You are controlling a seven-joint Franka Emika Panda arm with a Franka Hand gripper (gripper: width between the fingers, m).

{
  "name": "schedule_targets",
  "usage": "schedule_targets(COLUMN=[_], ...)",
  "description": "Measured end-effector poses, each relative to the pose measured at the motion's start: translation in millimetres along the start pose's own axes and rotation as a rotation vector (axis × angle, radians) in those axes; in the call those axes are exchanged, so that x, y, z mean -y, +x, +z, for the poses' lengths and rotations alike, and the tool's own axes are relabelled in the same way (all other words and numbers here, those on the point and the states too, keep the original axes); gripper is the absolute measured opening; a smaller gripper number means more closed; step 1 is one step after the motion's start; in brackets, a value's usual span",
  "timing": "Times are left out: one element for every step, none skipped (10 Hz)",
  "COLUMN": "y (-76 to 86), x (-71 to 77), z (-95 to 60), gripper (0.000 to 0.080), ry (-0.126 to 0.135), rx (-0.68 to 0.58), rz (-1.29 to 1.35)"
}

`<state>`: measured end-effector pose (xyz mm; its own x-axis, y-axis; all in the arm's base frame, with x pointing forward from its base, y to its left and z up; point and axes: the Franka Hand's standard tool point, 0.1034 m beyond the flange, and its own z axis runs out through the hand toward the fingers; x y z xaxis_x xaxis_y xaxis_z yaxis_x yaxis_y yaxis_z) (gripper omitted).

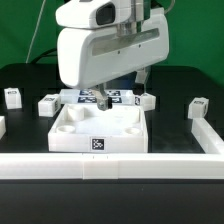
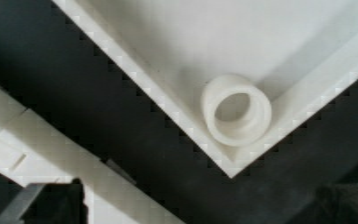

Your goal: Assemble one leg

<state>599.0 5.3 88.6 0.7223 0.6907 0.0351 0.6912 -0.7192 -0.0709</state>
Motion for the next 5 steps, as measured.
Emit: schedule_targets(y=[-0.3,-0.3,-0.5,-0.6,-0.6], x=[-0.3,-0.4,-0.6,-0.5,-0.5], z=[0.0,0.0,0.0,0.1,0.1], gripper=[0.065,0.065,0.065,0.065,0.065], ry=[0.007,0.007,0.007,0.007,0.007], rx=[-0.008,-0.008,-0.008,-0.008,-0.008], rz=[0.008,0.007,0.007,0.007,0.007])
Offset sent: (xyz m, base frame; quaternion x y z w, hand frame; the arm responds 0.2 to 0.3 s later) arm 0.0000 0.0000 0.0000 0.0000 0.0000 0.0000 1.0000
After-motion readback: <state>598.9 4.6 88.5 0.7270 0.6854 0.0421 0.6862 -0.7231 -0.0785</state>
